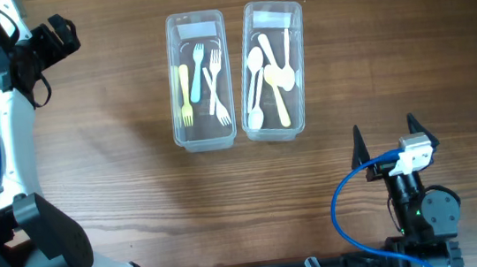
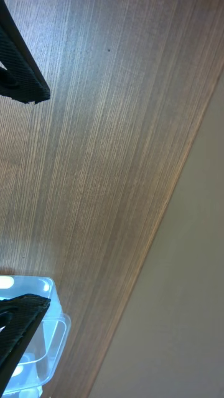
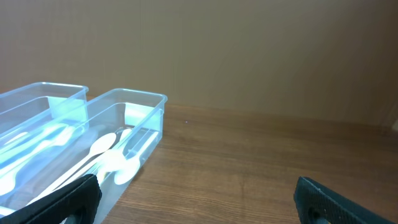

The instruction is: Pack container

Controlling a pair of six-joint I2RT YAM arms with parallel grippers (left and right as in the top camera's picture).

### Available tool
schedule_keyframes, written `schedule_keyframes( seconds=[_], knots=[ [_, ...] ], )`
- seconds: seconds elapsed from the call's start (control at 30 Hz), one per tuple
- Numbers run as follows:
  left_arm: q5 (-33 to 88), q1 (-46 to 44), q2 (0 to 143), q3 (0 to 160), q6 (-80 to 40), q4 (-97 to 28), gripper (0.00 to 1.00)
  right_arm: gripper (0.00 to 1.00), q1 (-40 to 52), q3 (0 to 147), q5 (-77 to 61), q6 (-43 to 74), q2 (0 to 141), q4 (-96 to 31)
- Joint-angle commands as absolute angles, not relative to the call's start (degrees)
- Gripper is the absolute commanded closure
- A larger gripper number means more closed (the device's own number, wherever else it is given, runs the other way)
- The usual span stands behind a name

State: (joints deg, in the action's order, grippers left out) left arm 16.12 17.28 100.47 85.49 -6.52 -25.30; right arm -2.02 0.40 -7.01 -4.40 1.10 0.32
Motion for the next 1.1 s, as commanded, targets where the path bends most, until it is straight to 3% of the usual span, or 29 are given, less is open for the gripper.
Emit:
schedule_keyframes(
  seconds=[0.0,0.63,0.9,1.07],
  knots=[
    [16.2,17.5,99.3,86.3,-6.9,-25.1,0.0,0.0,-1.8,0.3,-5.8,-4.5,0.3,0.4],
    [16.4,17.6,98.1,86.3,-6.9,-27.6,0.0,0.0,-1.8,0.3,-5.8,-4.5,0.3,0.4],
    [13.7,17.0,77.2,84.6,-6.8,-38.5,0.0,0.0,-1.8,0.3,-5.8,-4.5,0.3,0.4],
    [11.4,17.0,57.4,72.9,-6.4,-38.8,0.0,0.0,-1.8,0.3,-5.8,-4.5,0.3,0.4]
  ],
)
